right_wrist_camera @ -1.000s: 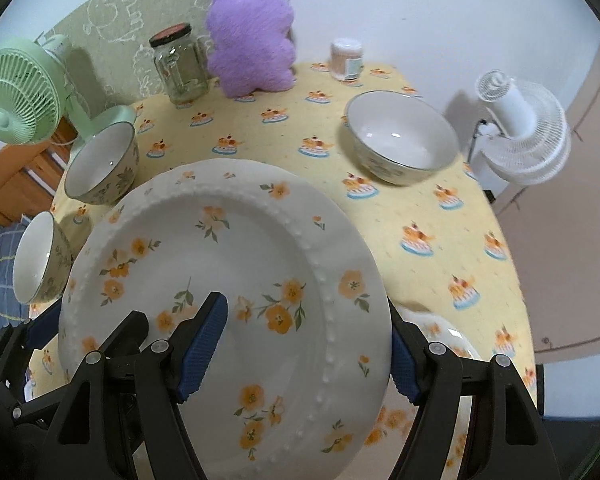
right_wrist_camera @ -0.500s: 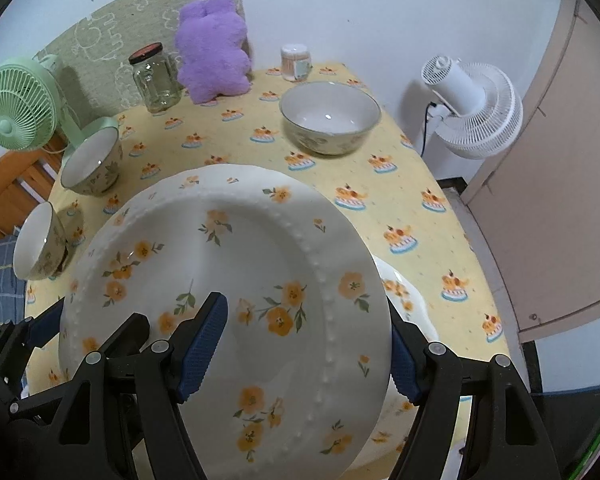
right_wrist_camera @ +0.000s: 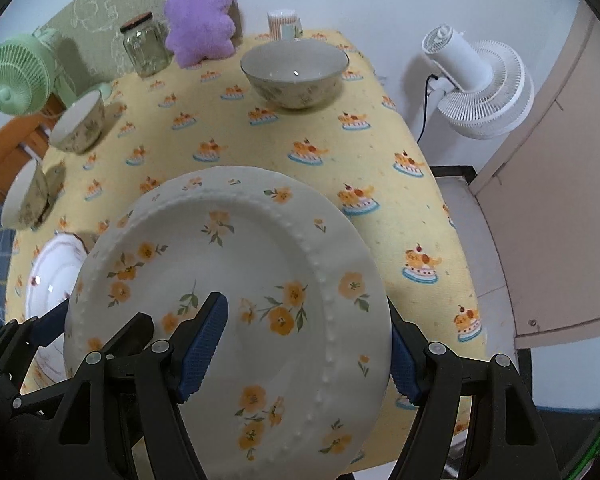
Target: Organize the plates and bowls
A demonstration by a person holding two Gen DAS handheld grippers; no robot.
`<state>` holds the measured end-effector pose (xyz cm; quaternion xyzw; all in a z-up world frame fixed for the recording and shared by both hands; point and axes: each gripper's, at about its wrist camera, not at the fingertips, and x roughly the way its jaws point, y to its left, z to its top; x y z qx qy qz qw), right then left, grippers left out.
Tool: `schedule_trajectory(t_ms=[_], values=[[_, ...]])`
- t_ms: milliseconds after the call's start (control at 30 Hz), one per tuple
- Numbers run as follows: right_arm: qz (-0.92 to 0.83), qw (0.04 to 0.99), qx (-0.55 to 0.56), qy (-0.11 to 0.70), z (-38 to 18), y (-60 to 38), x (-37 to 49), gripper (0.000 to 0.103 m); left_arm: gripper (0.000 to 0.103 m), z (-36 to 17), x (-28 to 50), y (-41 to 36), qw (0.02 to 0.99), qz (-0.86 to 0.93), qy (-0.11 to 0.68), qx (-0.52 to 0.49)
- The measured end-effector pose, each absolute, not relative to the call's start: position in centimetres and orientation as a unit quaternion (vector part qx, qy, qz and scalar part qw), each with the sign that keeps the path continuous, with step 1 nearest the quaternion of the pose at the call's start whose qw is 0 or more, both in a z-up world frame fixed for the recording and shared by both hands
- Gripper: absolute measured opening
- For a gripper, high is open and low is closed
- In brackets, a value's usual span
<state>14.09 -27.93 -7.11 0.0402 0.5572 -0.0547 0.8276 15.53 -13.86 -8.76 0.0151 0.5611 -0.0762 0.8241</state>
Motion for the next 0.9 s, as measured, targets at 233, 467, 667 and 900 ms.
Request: schedule_trajectory(t_ms=[233, 467, 667, 900], values=[[-0.04, 0.823, 0.026, 0.566, -8.4, -29.8, 14.5, 0.075, 0.073, -10.2, 15.3, -15.8, 0.819, -0.06, 0.57, 0.004], [-0.022, 0.818, 0.021, 0.574, -9.6, -30.6, 15.2, 0.075, 0.074, -11.3, 15.5, -16.5, 0.815, -0.044, 0.577, -0.003], [-0.018, 0.812, 0.023, 0.583, -10.5, -31.0, 15.4, 0.074, 0.074, -12.0, 15.7, -16.9, 0.812, -0.037, 0.582, -0.002], [-0.016, 0.809, 0.025, 0.587, -11.1, -31.2, 15.5, 0.071, 0.074, -12.2, 15.8, -17.2, 0.814, -0.024, 0.581, 0.002]])
